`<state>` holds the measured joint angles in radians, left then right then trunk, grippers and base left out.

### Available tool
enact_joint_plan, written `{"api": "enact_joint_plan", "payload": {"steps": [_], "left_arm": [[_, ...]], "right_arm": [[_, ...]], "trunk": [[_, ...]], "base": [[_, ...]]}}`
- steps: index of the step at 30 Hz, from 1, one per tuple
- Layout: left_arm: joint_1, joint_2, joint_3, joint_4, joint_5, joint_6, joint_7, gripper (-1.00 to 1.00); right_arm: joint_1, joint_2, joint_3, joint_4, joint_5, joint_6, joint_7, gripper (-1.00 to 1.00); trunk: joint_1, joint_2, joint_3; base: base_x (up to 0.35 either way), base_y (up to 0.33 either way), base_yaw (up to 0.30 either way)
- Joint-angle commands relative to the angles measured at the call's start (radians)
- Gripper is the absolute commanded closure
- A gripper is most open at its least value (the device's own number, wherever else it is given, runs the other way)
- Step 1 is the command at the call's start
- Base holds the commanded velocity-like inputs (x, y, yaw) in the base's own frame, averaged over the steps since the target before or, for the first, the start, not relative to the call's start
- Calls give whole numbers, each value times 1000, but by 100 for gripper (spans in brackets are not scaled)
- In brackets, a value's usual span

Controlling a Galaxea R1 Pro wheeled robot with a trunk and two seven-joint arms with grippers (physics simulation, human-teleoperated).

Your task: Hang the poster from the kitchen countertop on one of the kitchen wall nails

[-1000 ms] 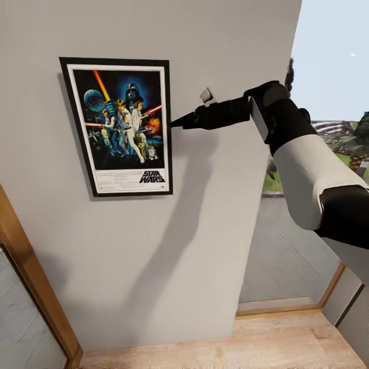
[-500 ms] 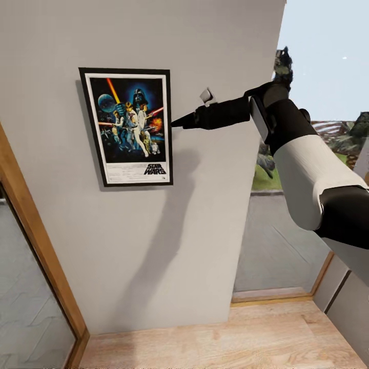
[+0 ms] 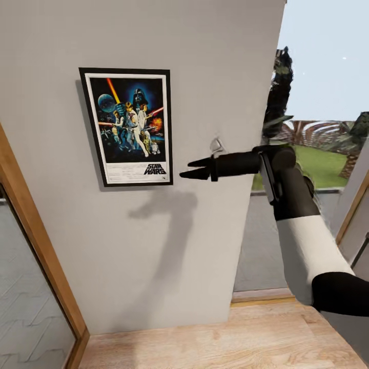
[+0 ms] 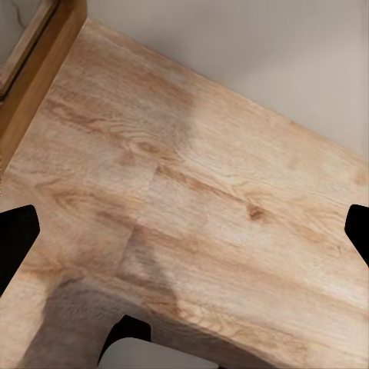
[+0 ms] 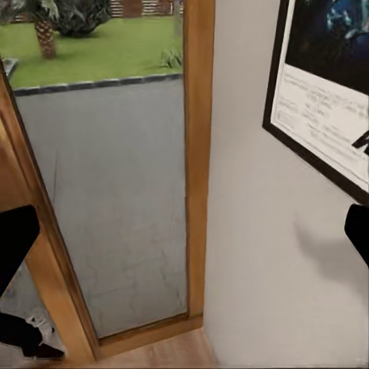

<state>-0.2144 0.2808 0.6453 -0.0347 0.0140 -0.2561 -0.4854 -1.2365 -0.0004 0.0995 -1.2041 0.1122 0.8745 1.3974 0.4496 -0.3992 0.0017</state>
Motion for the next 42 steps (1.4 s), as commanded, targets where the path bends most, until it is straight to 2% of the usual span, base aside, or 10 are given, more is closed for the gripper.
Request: {"api": "enact_joint_plan", "payload": {"steps": [1, 15, 17, 19, 21, 23, 25, 26, 36, 42], "left_arm": [[0, 1, 0, 2, 1, -3, -3, -100], [0, 11, 0, 2, 1, -3, -2, -100], [0, 15, 0, 2, 1, -3, -3, -100], [0, 18, 0, 2, 1, -4, -4, -100], [0, 18, 1, 2, 1, -4, -4, -100], [0, 17, 2, 2, 1, -5, -3, -100], [0, 16, 2, 2, 1, -4, -3, -100], [0, 14, 2, 2, 1, -3, -3, -100], [0, 7, -3, 2, -2, -4, -5, -100], [0, -8, -31, 2, -2, -7, -4, -100]], "right_arm": [[39, -4, -6, -24, 9, 7, 19, -100], [602, -27, -152, -140, 12, -205, 76, -100], [754, -28, -186, -121, 15, -317, 75, -100], [947, -47, -303, 10, 21, -519, 73, -100], [982, -65, -345, 78, 22, -568, 72, -100], [1030, -147, -458, 374, 24, -739, 69, -100], [1040, -203, -493, 577, 24, -846, 51, -100], [1045, -241, -506, 726, 24, -914, -47, -100], [1048, -250, -507, 895, 27, -960, -561, -100], [1048, -247, -507, 906, 29, -963, -634, -100]], "trunk": [[0, -1, 0], [0, -1, 0], [0, -1, 0], [0, -1, 0], [0, -1, 0], [0, -1, 0], [0, -1, 0], [0, -1, 0], [0, -1, 0], [0, -1, 0]], "base": [[0, 0, 0], [0, 0, 0], [0, 0, 0], [0, 0, 0], [0, 0, 0], [0, 0, 0], [0, 0, 0], [0, 0, 0], [0, 0, 0], [0, 0, 0]]}}
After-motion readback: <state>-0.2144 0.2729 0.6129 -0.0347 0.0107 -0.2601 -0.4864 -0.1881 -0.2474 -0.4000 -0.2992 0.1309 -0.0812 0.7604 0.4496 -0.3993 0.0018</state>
